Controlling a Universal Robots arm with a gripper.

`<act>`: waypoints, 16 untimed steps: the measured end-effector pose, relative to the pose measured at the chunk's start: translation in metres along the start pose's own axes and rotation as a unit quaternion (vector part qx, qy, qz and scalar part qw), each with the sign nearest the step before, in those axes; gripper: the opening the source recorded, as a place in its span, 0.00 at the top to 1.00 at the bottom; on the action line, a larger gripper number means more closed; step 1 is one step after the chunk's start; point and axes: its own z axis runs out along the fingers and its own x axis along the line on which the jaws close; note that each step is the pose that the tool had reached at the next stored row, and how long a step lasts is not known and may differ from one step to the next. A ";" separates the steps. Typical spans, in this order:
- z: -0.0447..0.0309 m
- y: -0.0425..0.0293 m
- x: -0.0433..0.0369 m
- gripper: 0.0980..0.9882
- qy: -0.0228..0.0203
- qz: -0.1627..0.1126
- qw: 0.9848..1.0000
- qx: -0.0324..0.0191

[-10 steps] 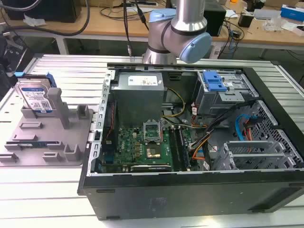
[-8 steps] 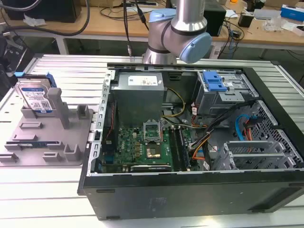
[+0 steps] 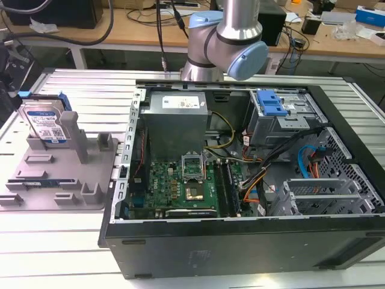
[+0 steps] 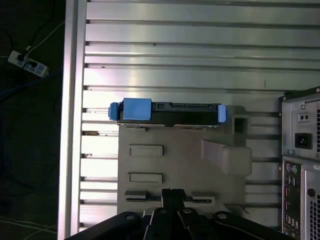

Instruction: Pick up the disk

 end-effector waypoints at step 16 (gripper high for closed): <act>0.0000 -0.0001 -0.0001 0.99 0.005 -0.185 0.983 0.000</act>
